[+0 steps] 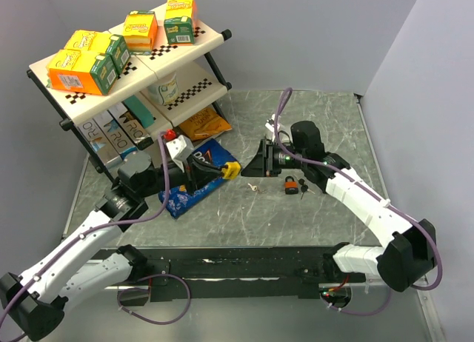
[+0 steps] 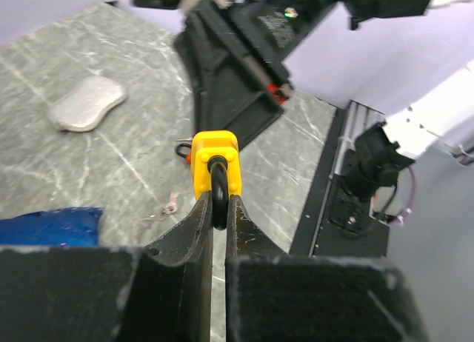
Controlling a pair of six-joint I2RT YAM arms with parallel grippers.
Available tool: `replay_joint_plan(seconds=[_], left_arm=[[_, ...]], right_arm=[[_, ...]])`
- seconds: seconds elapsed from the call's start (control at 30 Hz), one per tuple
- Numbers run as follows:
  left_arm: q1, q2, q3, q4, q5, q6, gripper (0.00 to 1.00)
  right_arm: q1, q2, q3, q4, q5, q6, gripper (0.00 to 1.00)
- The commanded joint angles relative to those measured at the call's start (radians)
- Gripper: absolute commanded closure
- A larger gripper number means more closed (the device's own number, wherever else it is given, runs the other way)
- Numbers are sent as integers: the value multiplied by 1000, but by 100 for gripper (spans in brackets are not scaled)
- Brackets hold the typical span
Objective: Lock with the key
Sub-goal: Adjust the lock, then place the lock at the center of the board.
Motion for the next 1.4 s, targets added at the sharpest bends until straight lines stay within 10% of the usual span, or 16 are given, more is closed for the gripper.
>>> replay_joint_plan(seconds=[0.0,0.43,0.57,0.87,1.37], left_arm=[[-25,2,45,104,40,-7,99],[-112,74,34,46,-146,87,99],[-104,53,54,1,-142,61,99],[83,81,71,-83,67,-99,99],[90,191,55,62,167,-330,99]], right_arm=[[1,18,26,76,-22,66,62],[96,1,72,135,-125,160,62],[26,19,73,32,-42,4,56],[-43,0,116,-182,122,-640,2],[303,-90,115,-93,312,-869,1]])
